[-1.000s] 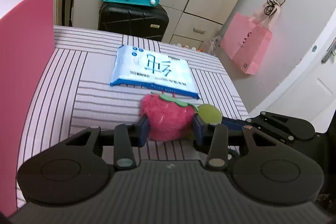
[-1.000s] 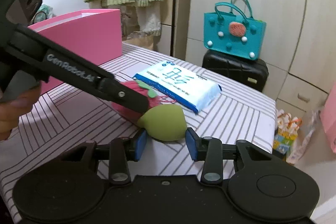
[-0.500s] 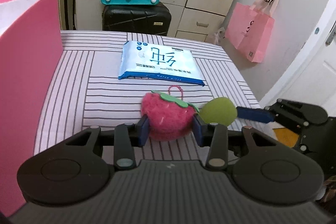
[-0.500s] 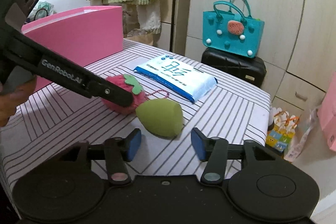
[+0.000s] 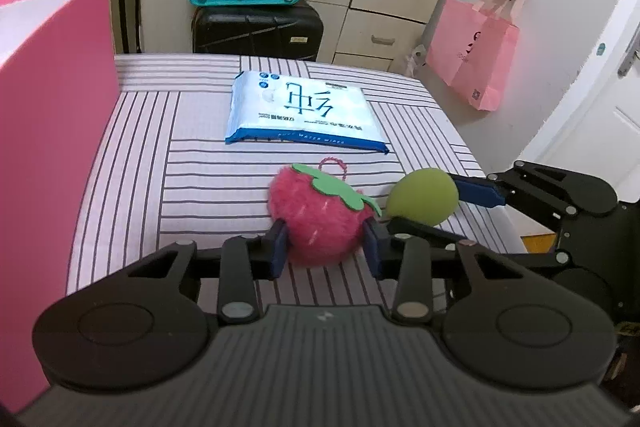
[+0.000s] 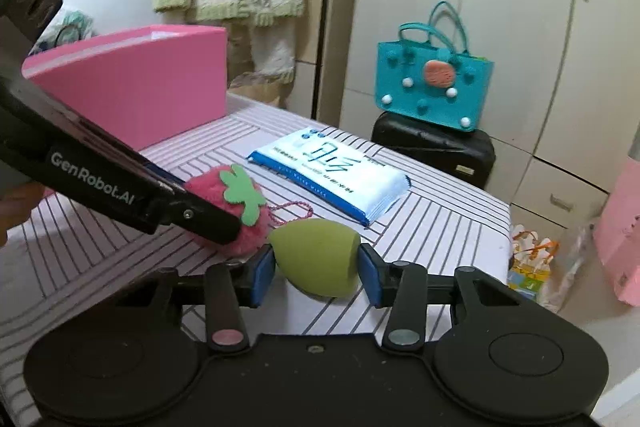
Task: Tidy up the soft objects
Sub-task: 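Carry the pink ball in the left tool and green sponge in the right tool over the box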
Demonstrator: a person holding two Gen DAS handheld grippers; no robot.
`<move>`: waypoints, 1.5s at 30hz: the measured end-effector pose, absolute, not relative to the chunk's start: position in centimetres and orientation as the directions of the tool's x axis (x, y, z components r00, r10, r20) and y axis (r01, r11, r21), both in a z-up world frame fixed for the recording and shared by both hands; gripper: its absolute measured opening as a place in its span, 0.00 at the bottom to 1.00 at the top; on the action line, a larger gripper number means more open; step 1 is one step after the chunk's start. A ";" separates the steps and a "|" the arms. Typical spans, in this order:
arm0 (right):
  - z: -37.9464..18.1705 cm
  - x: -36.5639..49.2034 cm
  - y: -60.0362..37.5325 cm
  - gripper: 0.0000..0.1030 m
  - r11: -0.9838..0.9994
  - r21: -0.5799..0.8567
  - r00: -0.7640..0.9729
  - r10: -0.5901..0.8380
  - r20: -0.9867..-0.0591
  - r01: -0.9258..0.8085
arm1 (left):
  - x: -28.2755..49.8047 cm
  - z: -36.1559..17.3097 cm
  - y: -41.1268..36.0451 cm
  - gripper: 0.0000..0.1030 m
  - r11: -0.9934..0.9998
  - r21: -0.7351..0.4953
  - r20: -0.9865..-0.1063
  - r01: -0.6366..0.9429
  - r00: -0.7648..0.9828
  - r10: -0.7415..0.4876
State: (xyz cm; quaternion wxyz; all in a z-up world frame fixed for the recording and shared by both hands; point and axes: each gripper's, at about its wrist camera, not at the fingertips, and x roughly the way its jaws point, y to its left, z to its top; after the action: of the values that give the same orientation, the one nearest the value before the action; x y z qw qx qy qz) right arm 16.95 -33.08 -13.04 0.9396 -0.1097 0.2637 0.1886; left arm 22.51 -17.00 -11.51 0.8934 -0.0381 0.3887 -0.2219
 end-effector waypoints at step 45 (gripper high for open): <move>-12.7 14.4 -34.8 0.48 0.946 0.060 0.753 0.292 -0.590 -0.319 | 21.0 -12.4 -18.6 0.47 0.909 -0.004 -0.687 0.418 0.659 -0.306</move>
State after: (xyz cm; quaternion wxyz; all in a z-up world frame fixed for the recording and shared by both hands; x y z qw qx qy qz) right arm 14.36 -34.79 -12.74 0.9360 -0.0220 0.3111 0.1631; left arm 20.96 -18.57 -12.44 0.9075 0.0774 0.3616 -0.1992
